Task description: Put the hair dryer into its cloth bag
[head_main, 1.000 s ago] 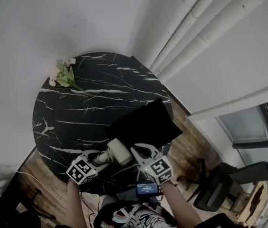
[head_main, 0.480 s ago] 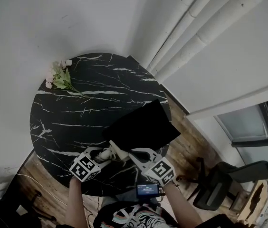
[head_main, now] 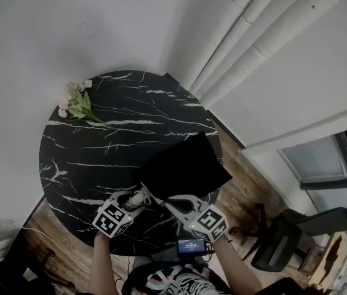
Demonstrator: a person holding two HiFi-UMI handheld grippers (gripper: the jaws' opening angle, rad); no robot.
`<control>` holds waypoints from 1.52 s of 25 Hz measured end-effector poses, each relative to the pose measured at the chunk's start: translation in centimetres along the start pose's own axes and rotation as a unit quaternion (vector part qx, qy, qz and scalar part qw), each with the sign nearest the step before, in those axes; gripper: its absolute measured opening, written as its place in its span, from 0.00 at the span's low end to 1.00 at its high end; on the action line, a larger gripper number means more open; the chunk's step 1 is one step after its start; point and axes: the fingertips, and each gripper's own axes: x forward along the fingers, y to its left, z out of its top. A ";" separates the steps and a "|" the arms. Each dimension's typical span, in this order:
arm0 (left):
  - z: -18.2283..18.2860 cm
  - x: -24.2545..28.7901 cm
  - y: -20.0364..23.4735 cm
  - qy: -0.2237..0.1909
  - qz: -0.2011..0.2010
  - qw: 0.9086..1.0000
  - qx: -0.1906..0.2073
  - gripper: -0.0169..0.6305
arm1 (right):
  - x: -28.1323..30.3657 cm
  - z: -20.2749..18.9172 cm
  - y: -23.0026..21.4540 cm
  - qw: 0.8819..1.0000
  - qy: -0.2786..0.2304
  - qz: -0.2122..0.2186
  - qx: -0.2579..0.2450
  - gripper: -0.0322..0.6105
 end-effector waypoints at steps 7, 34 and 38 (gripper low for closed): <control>1.4 1.2 -0.4 -0.004 -0.004 1.000 0.012 0.39 | 1.4 0.7 1.7 1.000 -0.002 0.026 0.002 0.09; -6.2 -1.5 1.6 0.024 0.152 0.987 0.037 0.50 | 3.1 -0.6 0.8 1.000 0.024 0.011 0.013 0.09; -6.8 -1.9 2.3 0.012 0.189 0.981 0.031 0.42 | 3.2 -0.6 1.0 1.000 0.025 0.010 0.011 0.09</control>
